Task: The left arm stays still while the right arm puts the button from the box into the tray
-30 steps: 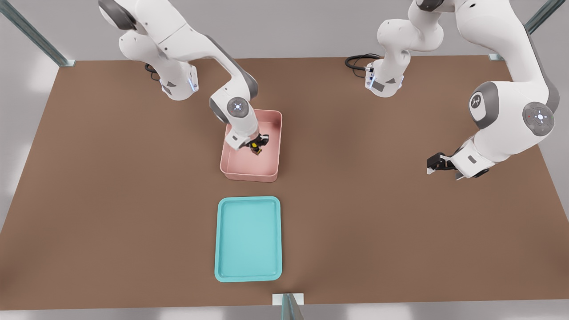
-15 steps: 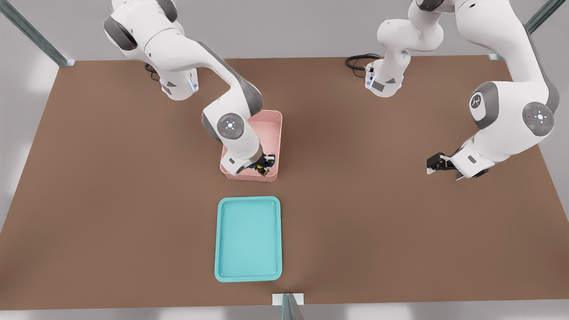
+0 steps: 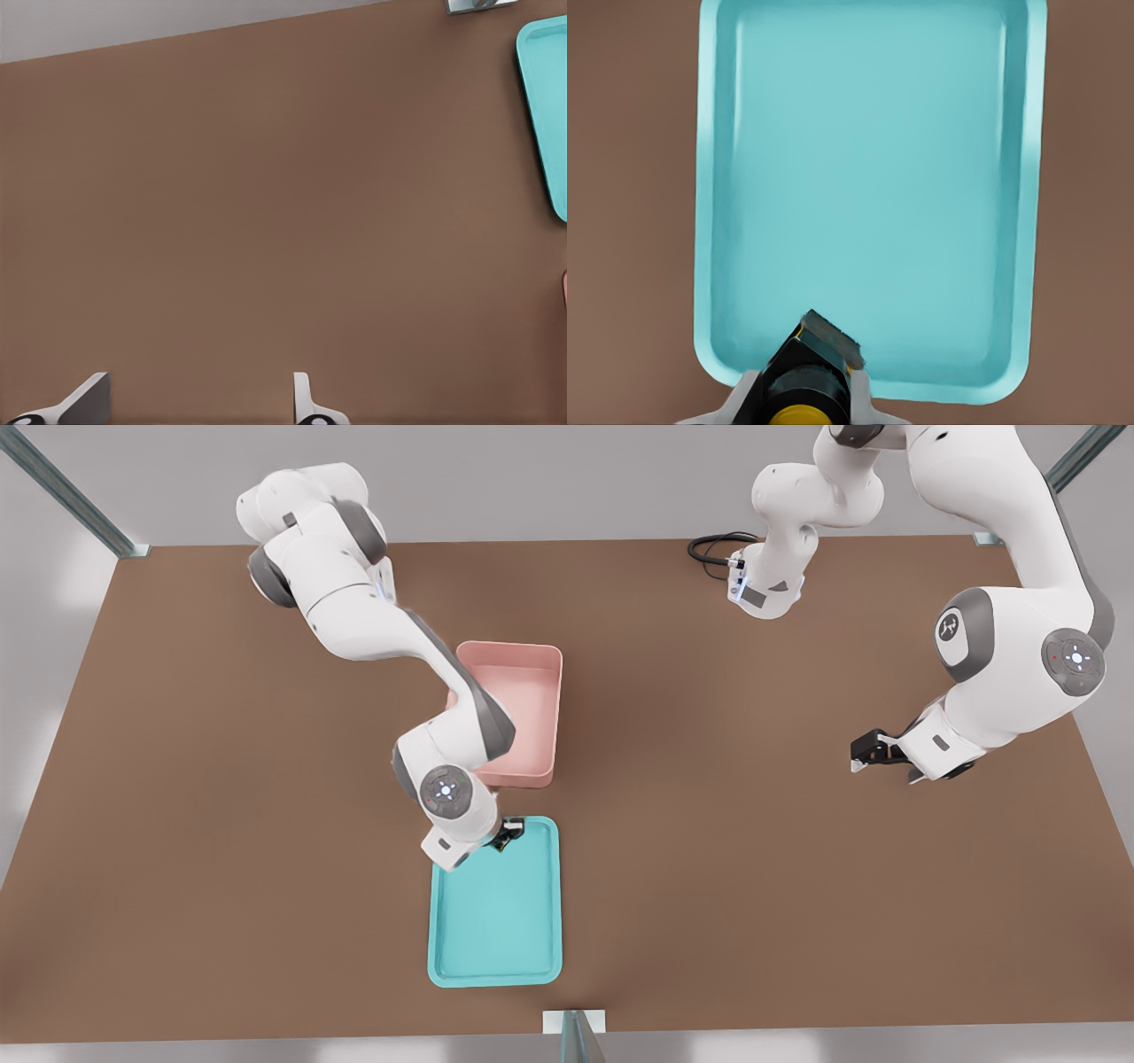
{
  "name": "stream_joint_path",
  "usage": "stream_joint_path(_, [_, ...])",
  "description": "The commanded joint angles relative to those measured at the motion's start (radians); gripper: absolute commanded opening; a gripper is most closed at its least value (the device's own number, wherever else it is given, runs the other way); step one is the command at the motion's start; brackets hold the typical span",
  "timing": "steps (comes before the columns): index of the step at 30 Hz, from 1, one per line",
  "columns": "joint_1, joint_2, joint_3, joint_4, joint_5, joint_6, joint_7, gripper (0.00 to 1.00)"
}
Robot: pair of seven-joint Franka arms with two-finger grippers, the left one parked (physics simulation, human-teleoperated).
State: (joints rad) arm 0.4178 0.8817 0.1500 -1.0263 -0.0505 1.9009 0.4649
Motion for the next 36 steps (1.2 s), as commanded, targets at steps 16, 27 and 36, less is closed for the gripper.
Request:
stream_joint_path(16, [0.004,-0.118,-0.007,0.038,-0.034,-0.144,-0.223,1.00])
stream_joint_path(27, [-0.505,-0.765,0.040,-0.535,0.049,-0.414,-0.348,1.00])
stream_joint_path(36, [-0.468,-0.652,0.028,-0.433,-0.011,-0.411,-0.361,1.00])
